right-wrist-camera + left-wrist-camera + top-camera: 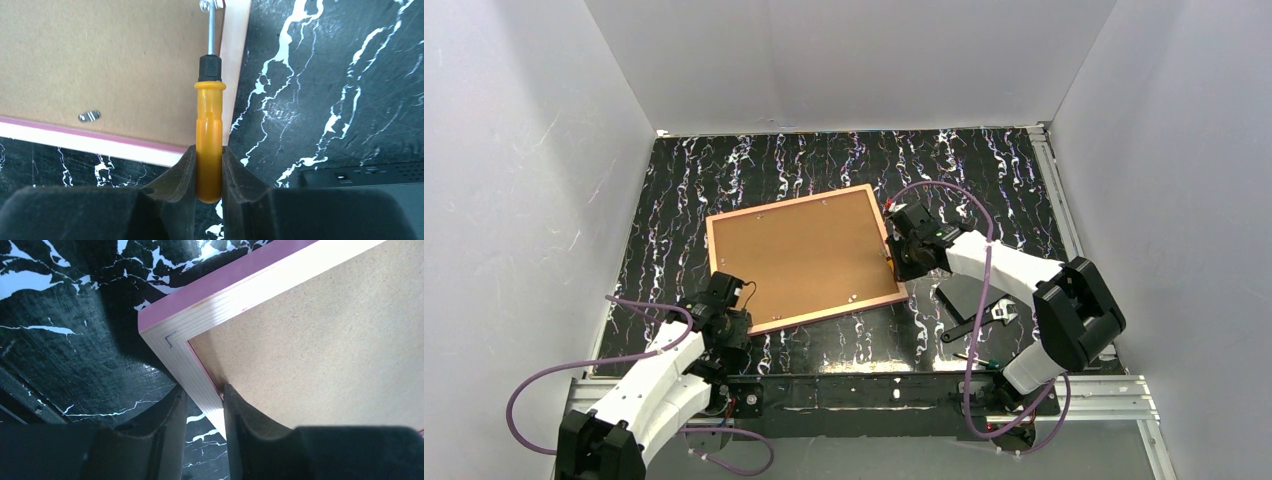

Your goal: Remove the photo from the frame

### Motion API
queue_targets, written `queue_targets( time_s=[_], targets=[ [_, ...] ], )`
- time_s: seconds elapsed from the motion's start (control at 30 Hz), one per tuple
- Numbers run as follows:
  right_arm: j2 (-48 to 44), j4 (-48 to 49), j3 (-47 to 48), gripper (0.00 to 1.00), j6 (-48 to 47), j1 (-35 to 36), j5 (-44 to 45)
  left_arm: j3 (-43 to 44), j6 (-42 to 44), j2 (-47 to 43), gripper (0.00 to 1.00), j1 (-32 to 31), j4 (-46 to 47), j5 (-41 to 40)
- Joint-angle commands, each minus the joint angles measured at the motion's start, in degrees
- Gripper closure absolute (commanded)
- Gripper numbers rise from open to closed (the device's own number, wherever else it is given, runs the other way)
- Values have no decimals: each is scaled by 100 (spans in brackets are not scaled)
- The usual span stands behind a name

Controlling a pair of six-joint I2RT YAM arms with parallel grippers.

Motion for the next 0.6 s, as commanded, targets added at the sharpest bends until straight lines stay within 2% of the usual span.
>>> queue_targets(
  time_s=[0.0, 0.1, 0.37, 0.57],
  targets=[
    [116, 30, 198, 99, 282, 5, -153, -90, 598, 177, 94, -23, -880, -433],
    [193, -81, 179, 99, 462, 5, -47, -116, 659, 179, 100, -28, -823, -416],
    [-30, -365, -82, 99, 1249, 5, 134, -82, 540, 188, 100, -22, -906, -236],
    [-56, -473, -134, 99, 1409, 4, 160, -250, 407, 201, 100, -22, -788, -120]
  ],
)
